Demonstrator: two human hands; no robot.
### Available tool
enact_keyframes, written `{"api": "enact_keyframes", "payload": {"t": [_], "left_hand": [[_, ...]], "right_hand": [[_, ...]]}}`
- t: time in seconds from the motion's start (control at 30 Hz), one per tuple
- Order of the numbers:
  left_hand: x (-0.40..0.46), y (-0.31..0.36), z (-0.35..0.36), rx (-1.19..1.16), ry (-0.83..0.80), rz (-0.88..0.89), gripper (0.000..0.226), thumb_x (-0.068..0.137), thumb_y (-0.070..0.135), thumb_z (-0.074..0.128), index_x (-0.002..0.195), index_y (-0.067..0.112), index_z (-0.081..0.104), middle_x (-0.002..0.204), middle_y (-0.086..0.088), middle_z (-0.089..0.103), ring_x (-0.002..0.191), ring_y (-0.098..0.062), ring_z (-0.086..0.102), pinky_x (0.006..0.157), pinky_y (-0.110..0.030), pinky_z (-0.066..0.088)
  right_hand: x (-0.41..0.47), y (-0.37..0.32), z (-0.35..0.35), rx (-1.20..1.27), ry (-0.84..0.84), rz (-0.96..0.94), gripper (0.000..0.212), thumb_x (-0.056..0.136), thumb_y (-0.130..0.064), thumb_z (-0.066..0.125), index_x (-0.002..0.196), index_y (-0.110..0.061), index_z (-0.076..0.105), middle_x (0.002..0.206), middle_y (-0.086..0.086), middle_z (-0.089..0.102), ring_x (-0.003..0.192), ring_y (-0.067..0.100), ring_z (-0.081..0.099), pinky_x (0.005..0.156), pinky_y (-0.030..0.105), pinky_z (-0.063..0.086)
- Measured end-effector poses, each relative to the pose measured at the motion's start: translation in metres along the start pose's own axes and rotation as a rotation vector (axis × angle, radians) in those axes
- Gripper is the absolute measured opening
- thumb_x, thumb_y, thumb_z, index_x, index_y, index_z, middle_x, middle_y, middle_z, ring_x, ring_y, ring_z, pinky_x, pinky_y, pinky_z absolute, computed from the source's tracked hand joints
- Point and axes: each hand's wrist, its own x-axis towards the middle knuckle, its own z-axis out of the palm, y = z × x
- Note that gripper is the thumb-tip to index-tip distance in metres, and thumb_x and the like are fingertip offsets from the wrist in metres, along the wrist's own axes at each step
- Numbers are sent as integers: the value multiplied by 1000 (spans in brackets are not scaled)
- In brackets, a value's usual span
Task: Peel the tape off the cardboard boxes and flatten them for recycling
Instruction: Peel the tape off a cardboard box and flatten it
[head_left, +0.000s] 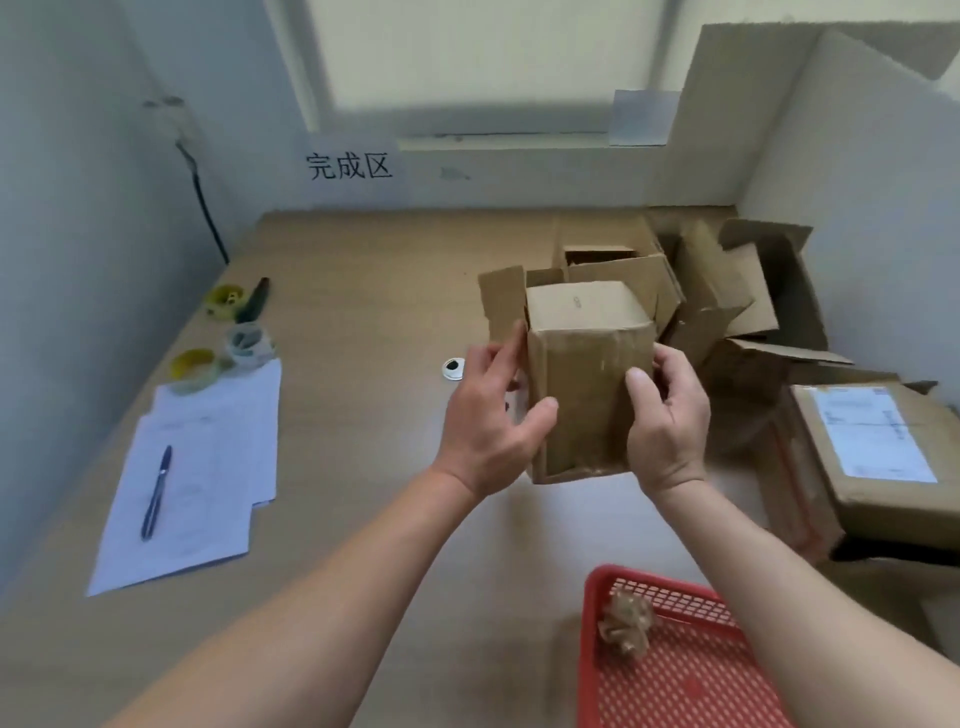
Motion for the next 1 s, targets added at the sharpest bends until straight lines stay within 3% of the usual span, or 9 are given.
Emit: {"api": "enact_keyframes", "payload": {"t": [0.17, 0.3, 0.37, 0.5, 0.6, 0.67, 0.77, 0.87, 1.0], "left_hand": [[-32, -43, -66, 86, 66, -126, 64, 84, 42, 43, 140, 15, 56, 120, -1, 52, 108, -11, 54, 93, -30, 49], [-60, -88, -90, 262, -89, -321, 63, 80, 30, 46, 141, 15, 56, 138, -3, 52, 127, -26, 47, 112, -37, 36], [-76, -104, -93, 298, -197, -415, 67, 83, 40, 44, 149, 28, 44, 154, 2, 37, 140, -24, 34, 118, -34, 24], [-95, -136, -85, 318, -313, -550, 61, 100, 53, 44, 155, 45, 17, 167, 7, 3, 153, -19, 2, 121, -36, 8], [-91, -140, -71, 397, -379, -596, 61, 101, 57, 33, 155, 48, 7, 167, 7, -6, 153, -27, -7, 121, -55, 11], [-87, -138, -62, 452, -417, -605, 60, 101, 59, 27, 155, 49, 3, 167, 7, -10, 153, -29, -11, 118, -64, 9], [-88, -134, -52, 499, -426, -613, 59, 101, 60, 22, 155, 48, 1, 166, 6, -14, 152, -30, -16, 117, -66, 1], [-91, -133, -45, 505, -405, -627, 58, 101, 59, 19, 155, 47, 0, 166, 4, -15, 151, -31, -18, 116, -66, -2], [-92, -134, -46, 482, -375, -641, 57, 102, 57, 19, 155, 47, 1, 166, 5, -14, 151, -29, -18, 115, -66, -3]], "right_hand": [[-9, 11, 78, -71, -295, 341, 23, 100, -33, 50, 93, -21, 69, 92, -5, 69, 94, 20, 63, 84, 44, 55], [-32, 40, 120, -71, -446, 641, 35, 97, -10, 53, 131, -15, 58, 109, -2, 65, 94, 18, 62, 77, 32, 52], [-47, 52, 126, -37, -430, 713, 33, 93, -4, 50, 122, -14, 62, 106, 5, 69, 85, 18, 65, 69, 32, 52], [-61, 69, 119, -461, -295, 452, 18, 91, -29, 55, 104, -27, 68, 109, -6, 61, 98, 16, 58, 89, 36, 48], [-66, 67, 110, -533, -306, 335, 31, 93, -40, 54, 74, -19, 66, 81, -2, 59, 77, 18, 53, 69, 35, 40], [-66, 67, 103, -538, -348, 428, 49, 94, -42, 54, 58, -9, 51, 54, -1, 45, 61, 22, 42, 58, 37, 33], [-67, 63, 93, -546, -397, 579, 51, 92, -34, 57, 48, -15, 38, 45, -4, 35, 56, 22, 35, 54, 34, 27], [-67, 63, 86, -467, -420, 695, 47, 88, -23, 61, 43, -16, 47, 42, -6, 40, 54, 21, 37, 56, 31, 30], [-61, 61, 85, -351, -441, 803, 12, 82, -17, 64, 71, -10, 66, 60, 1, 56, 61, 22, 48, 57, 32, 39]]}}
